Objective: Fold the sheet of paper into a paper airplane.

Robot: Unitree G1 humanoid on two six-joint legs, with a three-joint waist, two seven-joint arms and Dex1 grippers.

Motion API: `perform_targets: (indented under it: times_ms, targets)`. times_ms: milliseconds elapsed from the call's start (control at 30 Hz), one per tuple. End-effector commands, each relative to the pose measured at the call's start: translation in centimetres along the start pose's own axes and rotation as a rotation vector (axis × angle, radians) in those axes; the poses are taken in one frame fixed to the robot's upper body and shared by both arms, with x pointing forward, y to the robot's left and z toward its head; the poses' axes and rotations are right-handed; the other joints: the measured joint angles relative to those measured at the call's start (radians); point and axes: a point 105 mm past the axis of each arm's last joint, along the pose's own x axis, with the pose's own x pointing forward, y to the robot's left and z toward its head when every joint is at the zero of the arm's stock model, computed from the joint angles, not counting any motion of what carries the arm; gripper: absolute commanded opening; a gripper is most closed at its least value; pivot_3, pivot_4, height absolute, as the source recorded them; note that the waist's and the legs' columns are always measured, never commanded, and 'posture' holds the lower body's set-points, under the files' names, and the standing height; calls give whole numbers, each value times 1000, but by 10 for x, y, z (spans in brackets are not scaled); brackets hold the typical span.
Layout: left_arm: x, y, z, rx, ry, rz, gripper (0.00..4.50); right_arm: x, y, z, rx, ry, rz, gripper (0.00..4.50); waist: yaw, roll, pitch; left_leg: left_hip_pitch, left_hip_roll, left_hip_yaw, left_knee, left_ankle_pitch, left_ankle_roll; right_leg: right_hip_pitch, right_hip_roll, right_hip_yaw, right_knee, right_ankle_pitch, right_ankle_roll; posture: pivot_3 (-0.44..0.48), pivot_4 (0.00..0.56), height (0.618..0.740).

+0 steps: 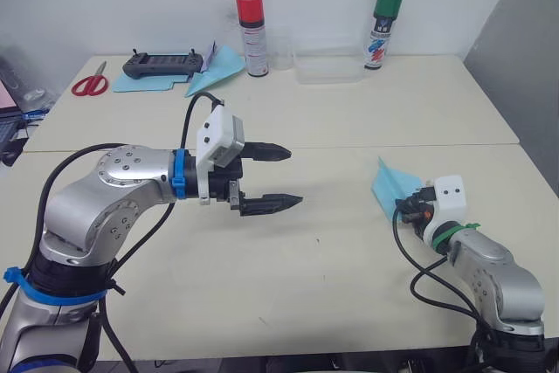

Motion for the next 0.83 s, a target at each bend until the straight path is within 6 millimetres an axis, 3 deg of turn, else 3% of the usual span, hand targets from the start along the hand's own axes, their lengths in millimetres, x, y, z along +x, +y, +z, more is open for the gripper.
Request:
perform_targets:
  times_ms: [33,133,200,267,333,433,533,600,700,833]
  targets:
    - [-5,3,-2,7,-6,20,4500,-8,5,24,-68,-92,62,2756,0,0,0,0,0,0,0,0,0,0,0,0,0,0,0,0,150,740]
    - [-11,15,-21,-14,31,103,4500,-13,8,45,-194,-149,184,3917,-1,1,0,0,0,0,0,0,0,0,0,0,0,0,0,0,150,740]
    - [-19,20,-39,-51,64,160,4500,-19,11,53,-242,-137,298,4465,-1,1,1,1,0,1,0,0,0,0,0,1,0,0,0,0,150,740]
    - [-41,15,-63,-60,167,195,4500,-37,10,56,-342,-84,462,4465,-2,1,1,1,0,1,0,0,0,0,0,1,0,0,0,0,150,740]
    - [-69,16,-74,-33,262,254,4500,-57,-2,57,-458,-4,580,4465,0,1,1,1,0,1,0,0,0,0,0,0,-1,0,0,0,150,740]
    - [-129,38,-56,-70,255,523,4500,-85,-58,58,-675,214,544,4465,10,1,4,-1,0,0,-1,-1,1,0,-1,-1,-2,0,0,0,150,740]
    - [-155,35,-54,-68,294,607,4500,-90,-83,75,-639,221,465,4465,14,1,3,0,0,2,1,-1,1,1,-1,-1,-3,-2,3,0,150,740]
    - [-167,25,-60,-80,338,623,4500,-94,-90,91,-567,192,433,4465,8,3,3,2,0,3,1,-1,1,3,-2,0,-3,-2,3,0,150,740]
    - [-168,18,-64,-72,368,604,4500,-93,-92,101,-544,170,420,4465,3,3,3,3,1,5,1,-1,1,2,-2,1,-2,-2,3,0,150,740]
    - [-176,37,-46,-11,324,667,4500,-87,-99,104,-536,166,413,4465,5,3,3,3,1,3,2,0,1,2,-1,0,0,-2,3,0,150,740]
